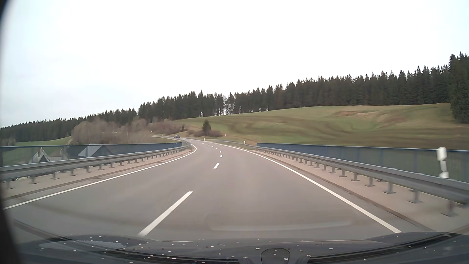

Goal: Follow the waypoints while adhering to traffic rules and regulations

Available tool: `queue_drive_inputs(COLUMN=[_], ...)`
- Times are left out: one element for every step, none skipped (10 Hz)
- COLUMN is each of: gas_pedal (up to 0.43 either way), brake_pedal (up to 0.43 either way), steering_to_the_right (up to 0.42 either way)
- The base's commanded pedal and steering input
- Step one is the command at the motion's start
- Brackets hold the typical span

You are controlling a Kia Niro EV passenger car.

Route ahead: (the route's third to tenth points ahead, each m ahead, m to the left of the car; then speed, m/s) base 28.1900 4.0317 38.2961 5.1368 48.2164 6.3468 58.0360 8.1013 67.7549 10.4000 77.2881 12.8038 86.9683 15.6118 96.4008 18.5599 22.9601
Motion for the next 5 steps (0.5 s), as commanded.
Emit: queue_drive_inputs(gas_pedal=[0.209, 0.209, 0.209, 0.22, 0.22], brake_pedal=[0.0, 0.0, 0.0, 0.0, 0.0], steering_to_the_right=[-0.017, -0.018, -0.019, -0.02, -0.021])
